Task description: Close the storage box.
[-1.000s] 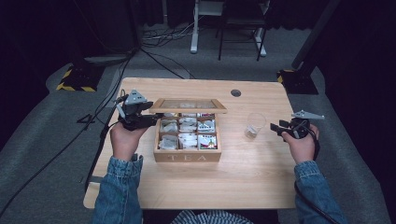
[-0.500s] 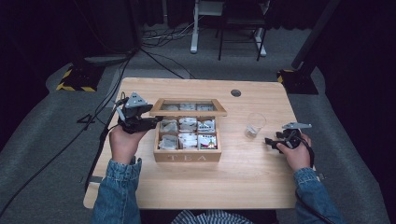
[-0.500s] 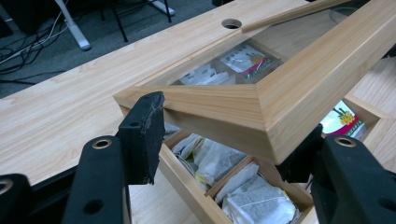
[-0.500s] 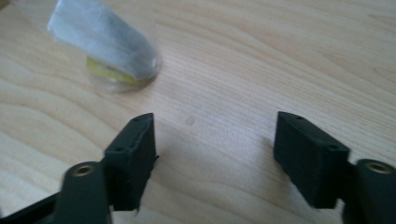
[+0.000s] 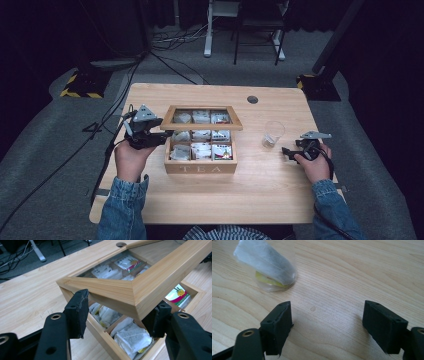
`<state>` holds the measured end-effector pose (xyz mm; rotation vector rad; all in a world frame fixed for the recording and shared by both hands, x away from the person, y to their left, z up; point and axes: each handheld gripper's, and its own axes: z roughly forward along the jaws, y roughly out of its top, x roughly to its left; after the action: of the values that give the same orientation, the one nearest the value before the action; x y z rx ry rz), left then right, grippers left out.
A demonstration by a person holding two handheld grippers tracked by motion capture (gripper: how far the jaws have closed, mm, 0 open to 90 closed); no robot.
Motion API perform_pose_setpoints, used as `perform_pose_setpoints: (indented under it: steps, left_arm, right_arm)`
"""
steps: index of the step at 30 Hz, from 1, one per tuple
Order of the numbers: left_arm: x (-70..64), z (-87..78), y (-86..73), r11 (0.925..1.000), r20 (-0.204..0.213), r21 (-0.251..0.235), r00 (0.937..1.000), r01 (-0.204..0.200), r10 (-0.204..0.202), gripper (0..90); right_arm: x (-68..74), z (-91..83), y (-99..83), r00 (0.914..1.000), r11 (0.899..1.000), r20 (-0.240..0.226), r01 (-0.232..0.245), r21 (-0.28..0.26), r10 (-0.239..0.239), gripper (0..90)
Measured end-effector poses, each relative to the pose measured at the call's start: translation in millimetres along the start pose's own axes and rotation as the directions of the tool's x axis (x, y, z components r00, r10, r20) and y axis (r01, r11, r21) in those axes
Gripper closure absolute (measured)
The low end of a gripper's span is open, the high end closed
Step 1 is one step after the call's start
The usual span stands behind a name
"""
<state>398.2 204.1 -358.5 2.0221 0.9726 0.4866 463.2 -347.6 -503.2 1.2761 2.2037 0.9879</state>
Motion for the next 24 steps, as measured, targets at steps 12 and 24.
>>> perform_pose_setpoints:
  steps: [12,24]
  left_arm:
    - [-6.3,-2.5,-9.9,0.9975,0.032,0.070,0.9995,-0.006,0.003,42.9]
    - [-10.7,2.1,-20.6,0.9872,0.060,0.157,0.9980,-0.029,0.020,41.7]
  right_arm:
    - [-1.1,1.2,1.0,1.0000,1.000,0.001,0.000,-0.001,0.000,24.1]
    - [-1.0,2.0,1.7,1.0000,1.000,0.003,-0.003,-0.001,0.003,24.0]
